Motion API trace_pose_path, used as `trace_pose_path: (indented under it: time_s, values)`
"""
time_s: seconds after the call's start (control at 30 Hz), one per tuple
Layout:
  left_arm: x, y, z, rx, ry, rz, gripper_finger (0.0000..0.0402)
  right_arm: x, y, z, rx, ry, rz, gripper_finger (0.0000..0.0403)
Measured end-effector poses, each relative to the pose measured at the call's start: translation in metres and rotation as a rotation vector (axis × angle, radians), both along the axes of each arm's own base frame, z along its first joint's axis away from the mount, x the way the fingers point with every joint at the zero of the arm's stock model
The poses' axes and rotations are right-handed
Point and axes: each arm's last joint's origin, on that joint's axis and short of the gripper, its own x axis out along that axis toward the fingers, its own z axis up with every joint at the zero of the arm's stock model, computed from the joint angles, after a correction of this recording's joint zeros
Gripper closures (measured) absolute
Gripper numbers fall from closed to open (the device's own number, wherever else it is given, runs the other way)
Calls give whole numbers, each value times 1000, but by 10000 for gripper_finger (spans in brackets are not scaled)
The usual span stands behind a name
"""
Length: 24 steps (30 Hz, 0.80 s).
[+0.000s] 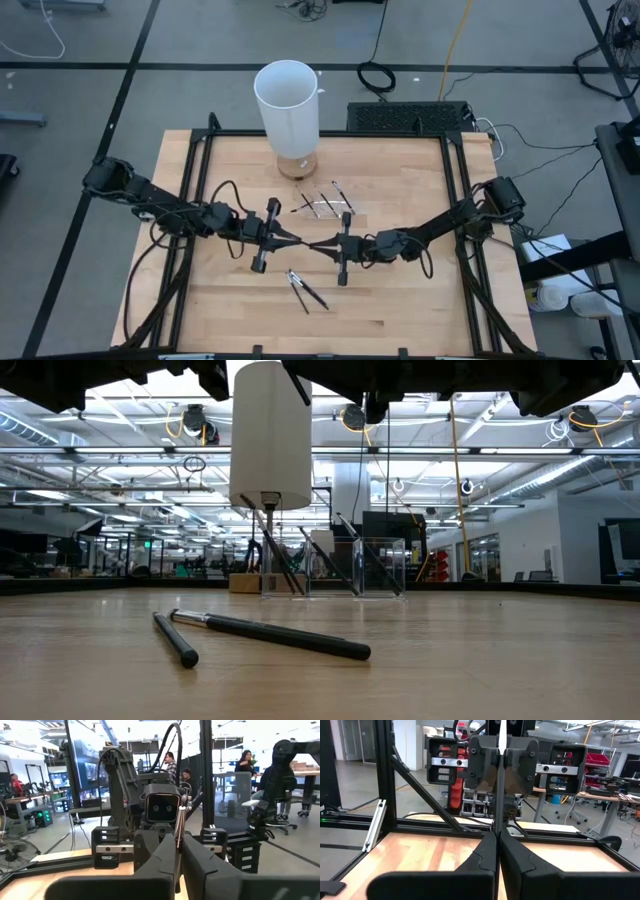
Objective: Pick & Place Makeup Supplies
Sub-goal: Put the makeup brush into the transparent organizer
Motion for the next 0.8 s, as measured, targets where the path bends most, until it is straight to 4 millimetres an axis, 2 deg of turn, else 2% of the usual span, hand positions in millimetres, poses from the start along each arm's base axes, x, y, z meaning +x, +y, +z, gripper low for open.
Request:
trace_pose_path:
  time_s: [0.2, 0.37, 0.6, 0.8]
  values:
    - [0, 0, -2, 8, 17, 24, 392, 0, 0, -4, 6, 44, -18, 390]
    - [-5, 4, 4, 5, 36, 86, 392, -6, 1, -12, 18, 72, -96, 328]
    - [-24, 16, 22, -5, 52, 311, 392, -33, 2, -19, 24, 130, -235, 220]
    - [-29, 26, 23, -84, 84, 557, 392, -61, 11, -43, 107, 191, -190, 202]
